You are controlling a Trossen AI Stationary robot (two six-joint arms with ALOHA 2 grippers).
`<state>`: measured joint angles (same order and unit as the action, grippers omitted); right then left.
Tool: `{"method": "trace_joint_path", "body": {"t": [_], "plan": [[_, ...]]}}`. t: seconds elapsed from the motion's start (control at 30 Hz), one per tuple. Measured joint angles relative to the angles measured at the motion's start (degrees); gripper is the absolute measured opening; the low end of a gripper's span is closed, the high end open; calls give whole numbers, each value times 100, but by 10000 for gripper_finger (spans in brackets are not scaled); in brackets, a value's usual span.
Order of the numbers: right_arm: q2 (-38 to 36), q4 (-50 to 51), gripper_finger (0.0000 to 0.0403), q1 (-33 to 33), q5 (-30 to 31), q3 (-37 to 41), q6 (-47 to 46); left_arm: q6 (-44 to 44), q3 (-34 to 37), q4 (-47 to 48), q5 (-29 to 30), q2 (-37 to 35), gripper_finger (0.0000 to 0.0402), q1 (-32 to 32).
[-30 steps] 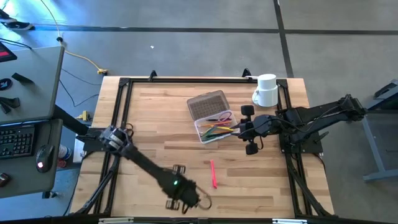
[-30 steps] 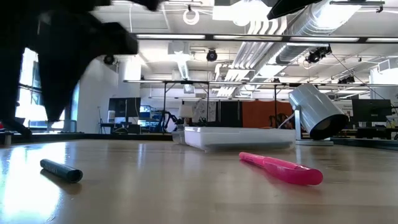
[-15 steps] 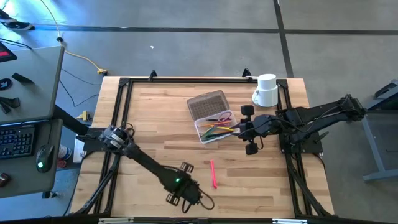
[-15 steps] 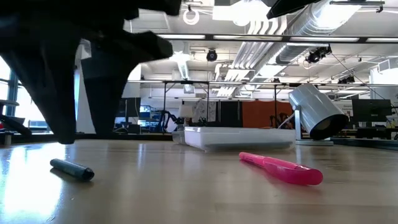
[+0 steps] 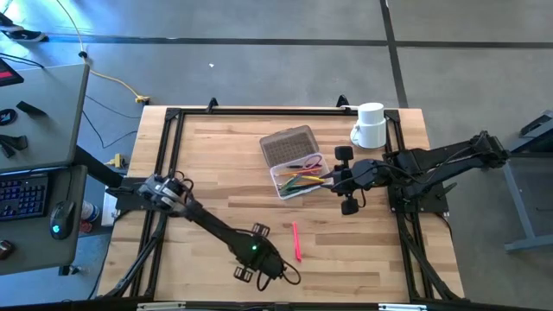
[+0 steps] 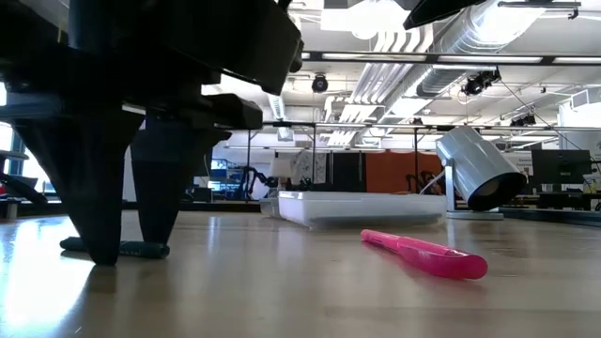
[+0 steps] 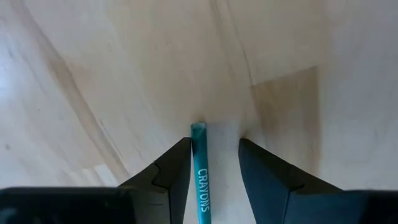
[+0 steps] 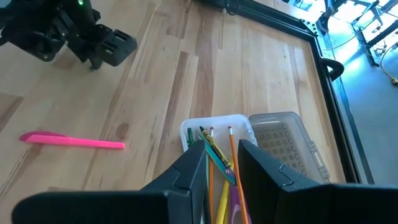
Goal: Pick & place school supplies into a supply box
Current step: Put the green crayon into the gray supply box
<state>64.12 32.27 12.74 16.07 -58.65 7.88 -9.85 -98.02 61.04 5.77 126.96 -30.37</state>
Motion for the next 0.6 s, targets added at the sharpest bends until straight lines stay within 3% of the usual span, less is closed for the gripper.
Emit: {"method": "trace_joint_path", "body": {"t": [0.1, 0.43, 0.6], "plan": [[0, 2, 79, 0, -2, 0, -7, -344, 2, 13, 237, 4, 172, -13], [0, -1, 79, 2, -8, 0, -11, -939, 8, -36, 183, 153, 172, -7], [0, -15, 79, 2, -11, 0, -11, -835, -4, -84, -401, 392, 155, 97]]}}
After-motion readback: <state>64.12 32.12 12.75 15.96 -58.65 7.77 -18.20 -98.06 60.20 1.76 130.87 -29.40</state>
